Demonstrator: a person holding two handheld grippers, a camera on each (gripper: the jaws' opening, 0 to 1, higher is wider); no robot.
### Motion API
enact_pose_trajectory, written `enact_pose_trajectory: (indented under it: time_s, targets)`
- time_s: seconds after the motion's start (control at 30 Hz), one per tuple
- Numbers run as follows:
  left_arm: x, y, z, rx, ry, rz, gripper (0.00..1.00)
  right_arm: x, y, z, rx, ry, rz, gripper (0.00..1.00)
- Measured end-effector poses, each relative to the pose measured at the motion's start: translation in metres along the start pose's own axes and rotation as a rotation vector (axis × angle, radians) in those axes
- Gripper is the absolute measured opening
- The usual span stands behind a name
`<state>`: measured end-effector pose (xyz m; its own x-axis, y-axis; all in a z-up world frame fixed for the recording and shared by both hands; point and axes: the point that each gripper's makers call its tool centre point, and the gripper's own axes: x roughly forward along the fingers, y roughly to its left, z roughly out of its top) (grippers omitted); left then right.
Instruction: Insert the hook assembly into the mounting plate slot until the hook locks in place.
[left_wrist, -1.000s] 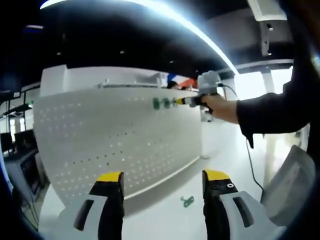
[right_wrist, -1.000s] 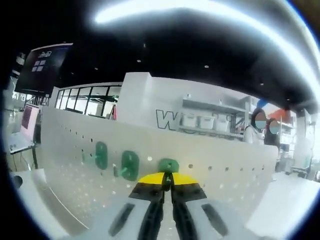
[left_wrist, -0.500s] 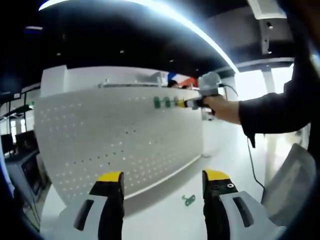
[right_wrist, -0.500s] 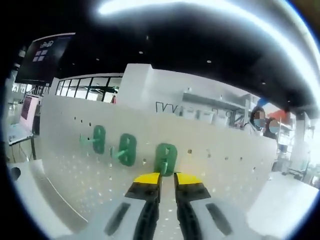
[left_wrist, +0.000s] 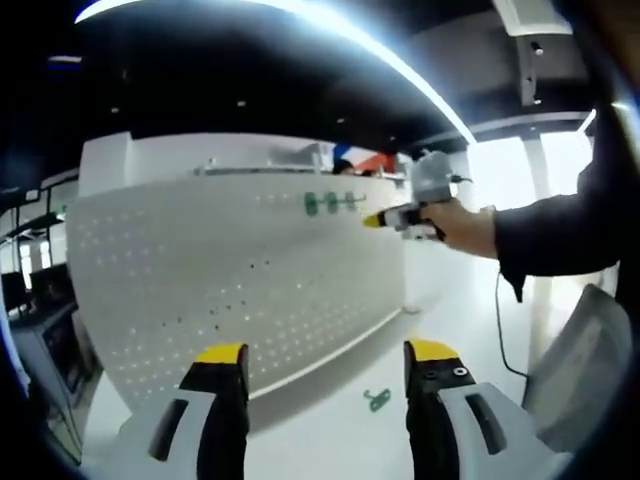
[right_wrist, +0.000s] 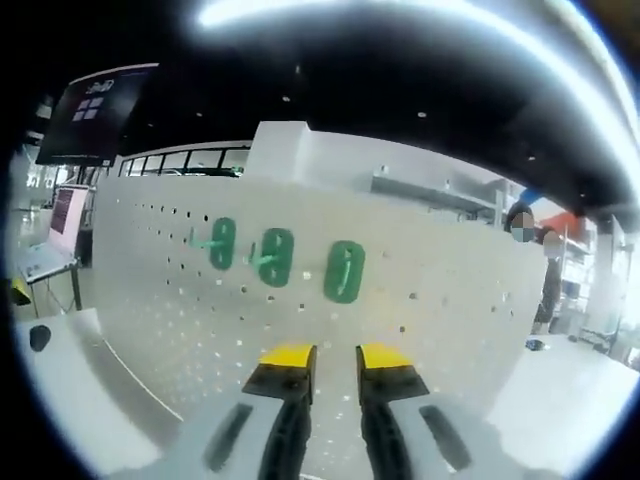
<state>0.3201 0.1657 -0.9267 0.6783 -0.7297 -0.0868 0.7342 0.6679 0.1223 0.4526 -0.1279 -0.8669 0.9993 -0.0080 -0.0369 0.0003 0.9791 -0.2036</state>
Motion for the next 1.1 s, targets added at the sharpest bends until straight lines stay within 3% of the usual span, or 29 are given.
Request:
enact_pose_trajectory:
  time_s: [0.17, 0.3, 0.53, 0.7, 1.1]
  targets:
    - [0.001, -0.002, -0.003, 0.002, 0.011, -0.010, 0.63, -0.009, 0.025, -0.016, -0.006, 0.031, 0.050, 0.15]
    - [0.000, -0.002, -0.001, 0.004, 0.008, -0.009, 0.63, -0.017, 0.057, -0.034, -0.014, 0.068, 0.132, 0.15]
    - [0.000, -0.002, -0.001, 0.006, 0.007, -0.009, 0.62, -0.030, 0.104, -0.086, -0.067, 0.184, 0.260, 0.16]
    - [0.001, -0.002, -0.004, 0.002, 0.015, -0.010, 0.62, -0.034, 0.122, -0.122, -0.081, 0.257, 0.336, 0.16]
    - [0.001, -0.003, -0.010, 0.005, 0.038, -0.010, 0.60, -0.051, 0.161, -0.185, -0.088, 0.411, 0.475, 0.19]
